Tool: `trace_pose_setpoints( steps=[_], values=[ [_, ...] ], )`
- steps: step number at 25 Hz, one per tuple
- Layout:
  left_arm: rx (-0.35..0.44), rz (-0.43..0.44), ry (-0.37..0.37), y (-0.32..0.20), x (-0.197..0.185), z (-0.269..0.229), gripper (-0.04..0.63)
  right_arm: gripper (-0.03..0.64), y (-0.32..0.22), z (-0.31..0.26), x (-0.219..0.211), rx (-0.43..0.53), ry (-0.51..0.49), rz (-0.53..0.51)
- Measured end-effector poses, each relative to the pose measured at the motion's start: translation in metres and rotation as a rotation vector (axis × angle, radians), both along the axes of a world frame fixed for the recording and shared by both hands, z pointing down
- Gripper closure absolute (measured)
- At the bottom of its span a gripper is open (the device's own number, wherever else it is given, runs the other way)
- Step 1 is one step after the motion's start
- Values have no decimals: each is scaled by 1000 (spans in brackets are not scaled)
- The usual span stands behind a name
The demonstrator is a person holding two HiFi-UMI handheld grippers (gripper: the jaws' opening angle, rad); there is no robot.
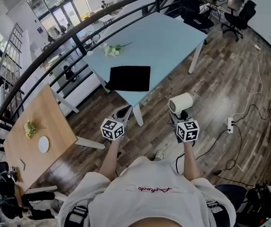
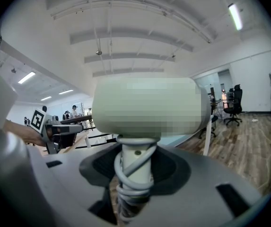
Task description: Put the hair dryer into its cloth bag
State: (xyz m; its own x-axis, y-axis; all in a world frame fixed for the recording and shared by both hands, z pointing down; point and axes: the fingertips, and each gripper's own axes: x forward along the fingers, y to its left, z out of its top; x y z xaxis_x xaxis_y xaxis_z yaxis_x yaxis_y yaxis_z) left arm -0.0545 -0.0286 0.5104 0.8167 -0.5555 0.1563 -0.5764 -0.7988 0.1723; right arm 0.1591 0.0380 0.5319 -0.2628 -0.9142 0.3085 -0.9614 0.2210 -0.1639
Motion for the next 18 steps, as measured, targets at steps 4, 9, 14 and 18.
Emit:
trace_pose_setpoints(
  steps=[4,9,14,18],
  values=[
    [0,-1,-1,-11,28,1,589,426,-12,5,27,-7,-2,-7],
    [-21,-29,8,-23,41,4,589,426,-23,9,40,-17,-5,-28],
    [-47,-54,6,-27,47,15,589,426,-32,17,50,-35,-9,-46],
    [-66,-58,2,-32,47,25,589,426,-41,22,49,-42,-10,-54]
  ],
)
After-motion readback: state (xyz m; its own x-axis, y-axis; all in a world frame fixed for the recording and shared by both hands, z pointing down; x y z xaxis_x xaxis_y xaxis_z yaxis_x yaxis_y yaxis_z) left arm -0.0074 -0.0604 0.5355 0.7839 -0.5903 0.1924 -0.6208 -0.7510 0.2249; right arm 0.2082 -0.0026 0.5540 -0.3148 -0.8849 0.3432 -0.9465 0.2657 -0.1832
